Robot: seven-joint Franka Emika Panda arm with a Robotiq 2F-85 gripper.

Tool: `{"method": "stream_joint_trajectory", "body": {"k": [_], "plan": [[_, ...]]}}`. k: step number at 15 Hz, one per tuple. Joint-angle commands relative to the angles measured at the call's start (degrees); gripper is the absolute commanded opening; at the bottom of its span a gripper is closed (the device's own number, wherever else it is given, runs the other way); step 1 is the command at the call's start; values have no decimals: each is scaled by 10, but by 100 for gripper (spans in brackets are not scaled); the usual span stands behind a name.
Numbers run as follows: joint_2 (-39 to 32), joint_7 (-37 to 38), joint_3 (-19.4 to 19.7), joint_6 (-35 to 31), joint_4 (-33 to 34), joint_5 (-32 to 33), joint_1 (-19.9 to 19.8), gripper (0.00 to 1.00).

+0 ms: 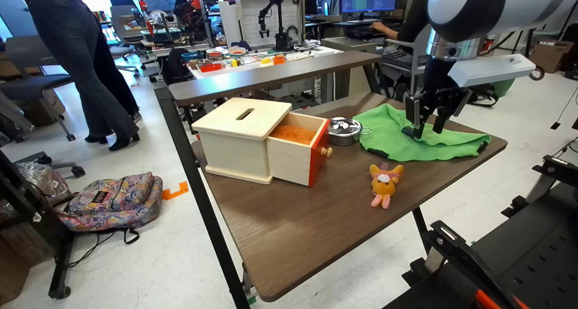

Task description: Unfold the green towel

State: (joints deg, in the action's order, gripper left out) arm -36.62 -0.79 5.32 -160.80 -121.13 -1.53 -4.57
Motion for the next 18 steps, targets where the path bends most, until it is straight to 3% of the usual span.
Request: {"method": "stream_joint_trajectory", "body": {"k": [1,4,5,11,12,13,18], "plan": [[-15,4,-5,-14,10,2,-4,24],[-20,1,-8,-14,10,2,-6,3],[-22,0,-9,-14,10,2,-6,0],[-30,-5,-14,-10,10,0,-12,0],[-29,-4,-14,-10,10,0,-11,9],[-28,-4,-15,-10,10,-1,-12,27],[-25,-4,-15,-11,9,-1,-14,61]]}}
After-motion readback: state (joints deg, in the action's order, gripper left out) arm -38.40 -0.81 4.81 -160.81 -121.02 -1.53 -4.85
